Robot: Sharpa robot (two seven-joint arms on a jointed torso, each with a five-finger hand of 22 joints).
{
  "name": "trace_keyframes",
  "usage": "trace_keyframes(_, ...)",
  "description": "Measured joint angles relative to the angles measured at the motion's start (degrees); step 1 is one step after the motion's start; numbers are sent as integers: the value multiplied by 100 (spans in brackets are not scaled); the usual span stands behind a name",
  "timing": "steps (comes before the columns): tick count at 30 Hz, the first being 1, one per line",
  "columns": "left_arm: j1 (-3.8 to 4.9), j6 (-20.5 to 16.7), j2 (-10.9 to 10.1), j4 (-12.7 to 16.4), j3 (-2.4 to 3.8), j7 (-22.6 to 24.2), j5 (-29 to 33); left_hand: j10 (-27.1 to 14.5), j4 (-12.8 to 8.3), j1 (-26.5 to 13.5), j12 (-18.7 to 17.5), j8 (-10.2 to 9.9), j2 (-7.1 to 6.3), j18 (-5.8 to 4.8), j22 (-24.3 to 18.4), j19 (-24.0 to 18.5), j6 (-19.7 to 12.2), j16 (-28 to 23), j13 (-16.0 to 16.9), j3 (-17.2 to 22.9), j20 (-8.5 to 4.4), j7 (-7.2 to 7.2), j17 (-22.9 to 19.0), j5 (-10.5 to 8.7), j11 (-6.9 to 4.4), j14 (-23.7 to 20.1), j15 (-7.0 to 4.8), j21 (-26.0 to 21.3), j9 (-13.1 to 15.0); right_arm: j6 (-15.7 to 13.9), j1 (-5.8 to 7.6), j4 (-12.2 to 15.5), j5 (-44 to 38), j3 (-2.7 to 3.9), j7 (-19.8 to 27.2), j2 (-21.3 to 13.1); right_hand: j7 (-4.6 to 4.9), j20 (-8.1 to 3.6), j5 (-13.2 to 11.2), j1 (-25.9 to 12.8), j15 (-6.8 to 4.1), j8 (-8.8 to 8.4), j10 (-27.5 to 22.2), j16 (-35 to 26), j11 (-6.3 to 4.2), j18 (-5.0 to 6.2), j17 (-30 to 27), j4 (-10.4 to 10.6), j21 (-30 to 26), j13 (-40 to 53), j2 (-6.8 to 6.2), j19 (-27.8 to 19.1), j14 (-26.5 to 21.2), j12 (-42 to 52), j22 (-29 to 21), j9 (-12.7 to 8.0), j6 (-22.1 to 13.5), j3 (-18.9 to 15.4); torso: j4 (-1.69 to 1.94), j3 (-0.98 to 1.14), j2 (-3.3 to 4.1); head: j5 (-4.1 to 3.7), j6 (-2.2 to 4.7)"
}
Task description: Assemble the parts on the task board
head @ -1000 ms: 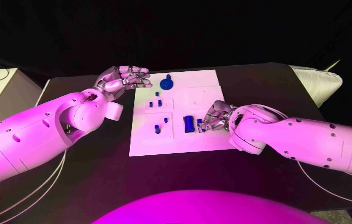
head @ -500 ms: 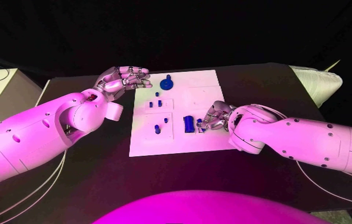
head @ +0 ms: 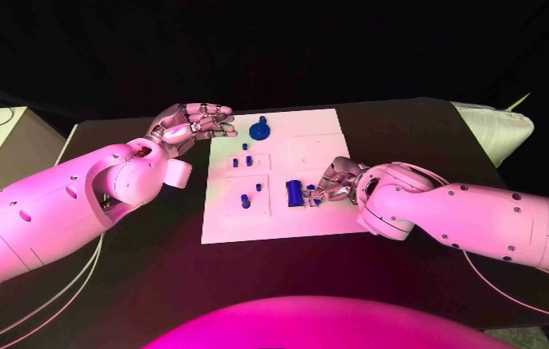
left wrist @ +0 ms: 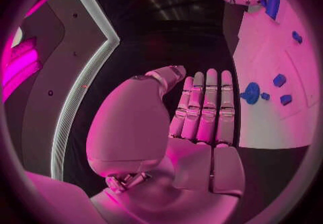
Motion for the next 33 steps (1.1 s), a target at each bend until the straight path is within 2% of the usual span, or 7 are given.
trace_keyframes(12,0,1,0,-3,0,-6,0,0,17,-23,0,0,23,0,-20,0,0,-22,0,-17,0,0,13,0,0,0,0,-29,0,-55,-6,122,-3,1,135,-168,0,0,0,2,0,0,0,0,0,0,0,-15,0,-1,1,0,0,0,-1,5,0,-15,3,5,2,6,-9)
trace_keyframes(15,0,1,0,-5,0,-7,0,0,17,-23,0,0,23,0,-19,0,0,-22,0,-17,0,0,13,0,0,0,0,-29,0,-71,-8,205,-3,2,172,-232,0,0,31,39,0,0,0,0,0,0,0,-15,0,-1,38,0,0,0,-1,5,0,-15,3,5,2,14,-14)
trace_keyframes(20,0,1,0,-7,0,-10,0,0,17,-23,0,0,23,0,-19,0,0,-22,0,-17,0,0,12,0,0,0,0,-28,0,-84,-8,324,0,2,218,-304,0,0,31,39,0,0,0,0,0,0,0,-15,0,-1,38,0,0,0,-1,5,0,-15,1,3,2,15,-22)
trace_keyframes(22,0,1,0,-7,0,-11,0,0,16,-23,0,0,23,0,-19,0,0,-22,0,-17,0,0,12,0,0,0,0,-28,1,-86,-8,363,2,3,231,-319,0,0,31,46,0,0,0,0,0,0,0,-15,0,-1,90,0,0,0,-2,5,-1,-15,0,1,1,16,-23)
trace_keyframes(25,0,1,0,-7,0,-13,0,0,16,-23,0,0,23,0,-19,0,0,-22,0,-17,0,0,12,0,0,0,0,-28,1,-87,-9,413,3,3,247,-335,0,0,31,46,0,0,0,0,0,0,0,-16,0,-1,90,0,0,0,-2,5,-1,-15,1,-1,1,16,-24)
trace_keyframes(29,0,1,-1,-9,0,-15,0,0,32,-23,0,0,23,0,-28,0,0,-22,0,-1,0,0,19,0,0,0,0,-28,-5,-87,-9,437,4,3,260,-343,0,0,31,47,0,0,0,0,0,0,0,-16,0,-1,90,0,0,0,-2,5,-1,-15,4,1,1,16,-25)
trace_keyframes(33,0,1,-2,-10,0,-16,0,0,32,-23,0,0,23,0,-28,0,0,-22,0,0,0,0,19,0,0,0,0,-28,-5,-87,-9,426,5,3,268,-346,0,0,65,47,0,0,0,0,0,0,0,-16,0,-2,90,0,0,-1,-2,5,-1,-15,4,-7,-1,16,-25)
